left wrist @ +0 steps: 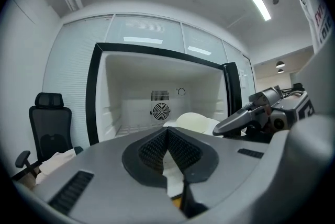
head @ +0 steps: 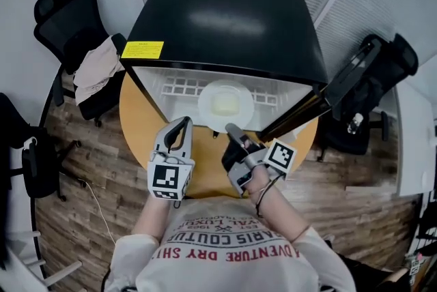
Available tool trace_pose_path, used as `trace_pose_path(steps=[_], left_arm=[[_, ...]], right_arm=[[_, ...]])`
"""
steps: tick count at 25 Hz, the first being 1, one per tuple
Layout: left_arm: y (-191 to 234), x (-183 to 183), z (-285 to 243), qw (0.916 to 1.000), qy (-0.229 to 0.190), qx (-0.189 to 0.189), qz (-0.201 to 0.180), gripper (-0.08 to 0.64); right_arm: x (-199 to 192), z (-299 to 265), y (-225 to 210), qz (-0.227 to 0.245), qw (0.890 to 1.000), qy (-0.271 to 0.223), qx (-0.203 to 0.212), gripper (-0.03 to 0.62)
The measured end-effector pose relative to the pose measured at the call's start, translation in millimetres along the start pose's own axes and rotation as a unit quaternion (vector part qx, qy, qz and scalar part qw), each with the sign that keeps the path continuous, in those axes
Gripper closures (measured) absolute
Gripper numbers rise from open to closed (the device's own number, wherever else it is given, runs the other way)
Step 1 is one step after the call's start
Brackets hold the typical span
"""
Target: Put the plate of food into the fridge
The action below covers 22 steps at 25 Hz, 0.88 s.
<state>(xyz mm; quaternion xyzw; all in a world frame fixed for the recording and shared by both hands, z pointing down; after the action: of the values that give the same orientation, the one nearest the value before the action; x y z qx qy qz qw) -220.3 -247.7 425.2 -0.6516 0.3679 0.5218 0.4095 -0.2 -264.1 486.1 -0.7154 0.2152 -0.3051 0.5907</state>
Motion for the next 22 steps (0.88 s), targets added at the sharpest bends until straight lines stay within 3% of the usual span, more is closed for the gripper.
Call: trace_pose_path(steps=[10,22], left_arm=[[24,-5,-26,0.9992,-0.001,-0.04,0.005,0.534],[43,-22,-18,0.9986,0.009,-0.05,0.019,0.534]], right_arm=[[0,-29,-5,-0.028,0.997,-0.073,-0.009,0.554],[-3,-60,-3,-0.03,0.992,-0.121,-0.006,0.553]])
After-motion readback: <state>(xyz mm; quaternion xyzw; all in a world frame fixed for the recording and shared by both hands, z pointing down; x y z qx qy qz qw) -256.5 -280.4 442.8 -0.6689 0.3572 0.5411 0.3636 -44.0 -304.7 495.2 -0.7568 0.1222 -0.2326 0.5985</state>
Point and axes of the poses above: the fingertips, and each gripper's own axes: z backward along the fingers, y to its left, x out of its top, the point moved 10 cm from there along z, backward along the fingers, and after that the axes turned 6 degrees about -z, right-handed, at the moved point
